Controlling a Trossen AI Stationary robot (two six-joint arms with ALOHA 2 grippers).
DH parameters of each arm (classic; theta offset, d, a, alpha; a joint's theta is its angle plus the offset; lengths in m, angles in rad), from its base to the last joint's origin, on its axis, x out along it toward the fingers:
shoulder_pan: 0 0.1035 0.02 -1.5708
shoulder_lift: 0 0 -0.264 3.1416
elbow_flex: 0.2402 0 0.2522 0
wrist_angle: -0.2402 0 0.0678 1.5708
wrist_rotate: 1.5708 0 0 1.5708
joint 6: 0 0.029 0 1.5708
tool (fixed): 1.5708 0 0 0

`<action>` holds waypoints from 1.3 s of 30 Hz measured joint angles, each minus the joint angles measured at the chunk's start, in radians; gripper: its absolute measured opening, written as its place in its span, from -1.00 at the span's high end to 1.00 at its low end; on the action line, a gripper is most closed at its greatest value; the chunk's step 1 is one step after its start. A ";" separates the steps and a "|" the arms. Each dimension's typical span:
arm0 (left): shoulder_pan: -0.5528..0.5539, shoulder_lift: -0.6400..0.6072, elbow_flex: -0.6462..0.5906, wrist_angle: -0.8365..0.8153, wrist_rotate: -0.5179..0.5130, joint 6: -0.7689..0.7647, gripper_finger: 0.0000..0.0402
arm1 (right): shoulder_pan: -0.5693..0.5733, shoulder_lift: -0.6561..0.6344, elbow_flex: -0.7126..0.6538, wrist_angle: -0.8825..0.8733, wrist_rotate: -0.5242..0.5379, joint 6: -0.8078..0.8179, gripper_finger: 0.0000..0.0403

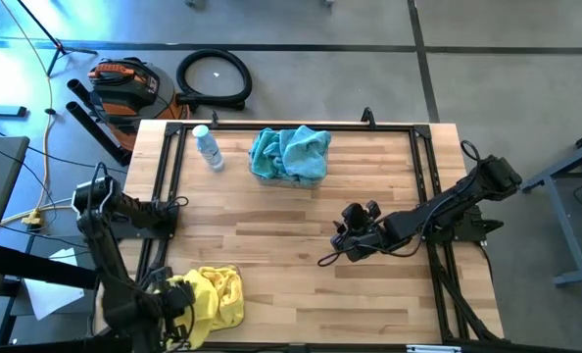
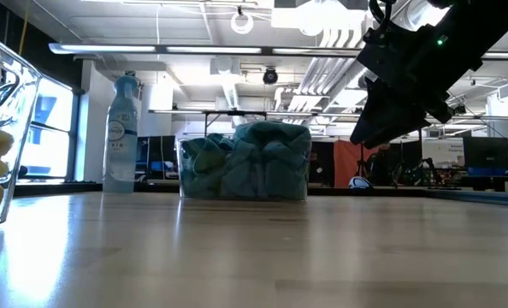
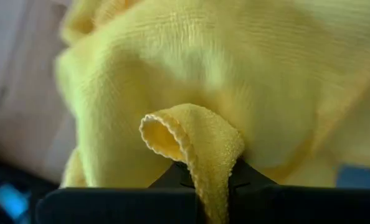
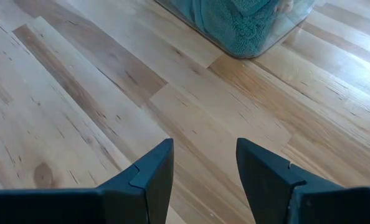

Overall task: Sort microfiber towel by color & place in baskets
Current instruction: Put the yellow microfiber towel into the bottom transparent bin

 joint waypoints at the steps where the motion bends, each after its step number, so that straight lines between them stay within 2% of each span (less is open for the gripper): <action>1: 0.004 0.001 -0.031 0.039 0.004 -0.001 1.00 | 0.000 0.000 0.000 0.000 0.000 0.001 0.16; 7: 0.018 -0.001 -0.204 0.286 0.070 -0.013 1.00 | 0.000 0.000 0.000 0.004 0.000 0.001 0.16; 10: 0.018 -0.003 -0.252 0.356 0.074 -0.082 0.99 | 0.000 0.000 0.000 0.011 0.000 -0.001 0.16; 15: 0.021 -0.007 -0.262 0.360 0.080 -0.135 0.92 | 0.000 0.000 0.000 0.011 0.000 -0.001 0.16; 20: 0.021 -0.030 -0.256 0.353 0.089 -0.147 0.75 | 0.000 0.000 0.000 0.011 0.000 -0.001 0.16; 29: 0.021 -0.154 -0.255 0.350 0.093 -0.119 0.44 | 0.000 0.000 0.000 0.011 0.000 -0.002 0.16; 39: 0.021 -0.331 -0.254 0.355 0.093 -0.113 0.39 | 0.000 0.000 0.000 0.011 0.000 -0.018 0.16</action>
